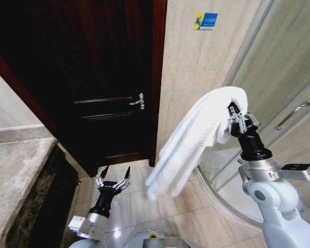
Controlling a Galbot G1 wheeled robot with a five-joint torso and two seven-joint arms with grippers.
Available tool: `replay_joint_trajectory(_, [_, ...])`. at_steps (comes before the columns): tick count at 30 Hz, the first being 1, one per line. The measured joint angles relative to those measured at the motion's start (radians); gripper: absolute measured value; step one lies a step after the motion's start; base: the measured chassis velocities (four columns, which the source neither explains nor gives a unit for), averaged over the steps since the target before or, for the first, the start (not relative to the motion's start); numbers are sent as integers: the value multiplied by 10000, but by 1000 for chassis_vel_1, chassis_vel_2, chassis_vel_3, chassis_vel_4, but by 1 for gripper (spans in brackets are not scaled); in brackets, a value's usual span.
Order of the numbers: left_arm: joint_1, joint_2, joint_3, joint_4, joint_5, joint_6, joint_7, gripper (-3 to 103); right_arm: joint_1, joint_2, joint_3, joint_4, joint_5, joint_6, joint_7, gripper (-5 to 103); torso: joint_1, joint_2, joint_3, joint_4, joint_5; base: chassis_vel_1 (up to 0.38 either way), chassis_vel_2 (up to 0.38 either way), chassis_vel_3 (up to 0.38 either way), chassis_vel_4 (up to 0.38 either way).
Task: Discard the used towel into the hamper.
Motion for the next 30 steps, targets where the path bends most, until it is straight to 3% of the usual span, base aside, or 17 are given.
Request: replay_joint_trajectory(30, [0, 2, -1, 1, 0, 0, 0, 100, -233, 87, 144, -27, -84, 299, -160, 8, 73, 141, 62, 0, -3, 0, 0, 0, 0])
